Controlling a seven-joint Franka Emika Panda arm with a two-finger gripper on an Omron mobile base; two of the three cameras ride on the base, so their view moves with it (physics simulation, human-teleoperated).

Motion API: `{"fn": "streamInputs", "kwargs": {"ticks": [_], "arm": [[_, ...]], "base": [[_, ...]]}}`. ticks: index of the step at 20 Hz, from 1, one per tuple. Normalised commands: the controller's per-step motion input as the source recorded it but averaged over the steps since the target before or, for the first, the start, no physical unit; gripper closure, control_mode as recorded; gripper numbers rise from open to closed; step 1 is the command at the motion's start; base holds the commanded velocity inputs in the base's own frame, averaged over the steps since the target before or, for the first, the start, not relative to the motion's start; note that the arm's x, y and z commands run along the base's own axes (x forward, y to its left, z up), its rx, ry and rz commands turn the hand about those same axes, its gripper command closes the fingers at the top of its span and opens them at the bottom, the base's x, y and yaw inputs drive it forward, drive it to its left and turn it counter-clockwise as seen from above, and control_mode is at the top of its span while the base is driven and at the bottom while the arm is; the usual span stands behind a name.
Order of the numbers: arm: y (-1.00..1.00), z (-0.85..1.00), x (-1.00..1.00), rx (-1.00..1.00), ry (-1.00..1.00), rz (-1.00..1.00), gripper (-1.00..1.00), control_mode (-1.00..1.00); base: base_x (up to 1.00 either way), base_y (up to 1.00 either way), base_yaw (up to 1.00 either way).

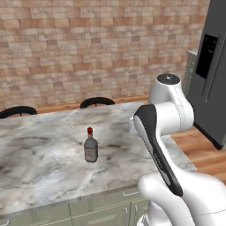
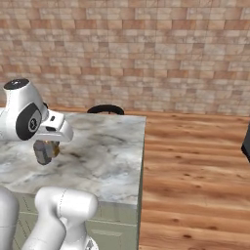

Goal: Move the drinks to the dining counter.

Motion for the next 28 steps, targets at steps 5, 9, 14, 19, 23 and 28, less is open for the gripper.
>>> {"fn": "streamInputs", "kwargs": {"ticks": [5,9,14,19,23,28], "arm": [[0.02,-0.23,0.23,0.0,0.0,0.0,1.0,-1.0],[0.0,-0.29,0.29,0.01,0.0,0.04,1.0,-1.0],[0.0,-0.34,0.37,0.01,0.02,0.1,1.0,-1.0],[0.0,-0.35,0.36,0.0,0.06,0.12,1.0,-1.0],[0.0,-0.33,0.29,0.0,0.03,0.1,1.0,-1.0],[0.04,-0.27,0.28,0.0,0.07,0.06,1.0,-1.0]], "base": [[0.0,0.0,0.0],[0.0,0.0,0.0],[0.0,0.0,0.0],[0.0,0.0,0.0],[0.0,0.0,0.0],[0.0,0.0,0.0]]}}
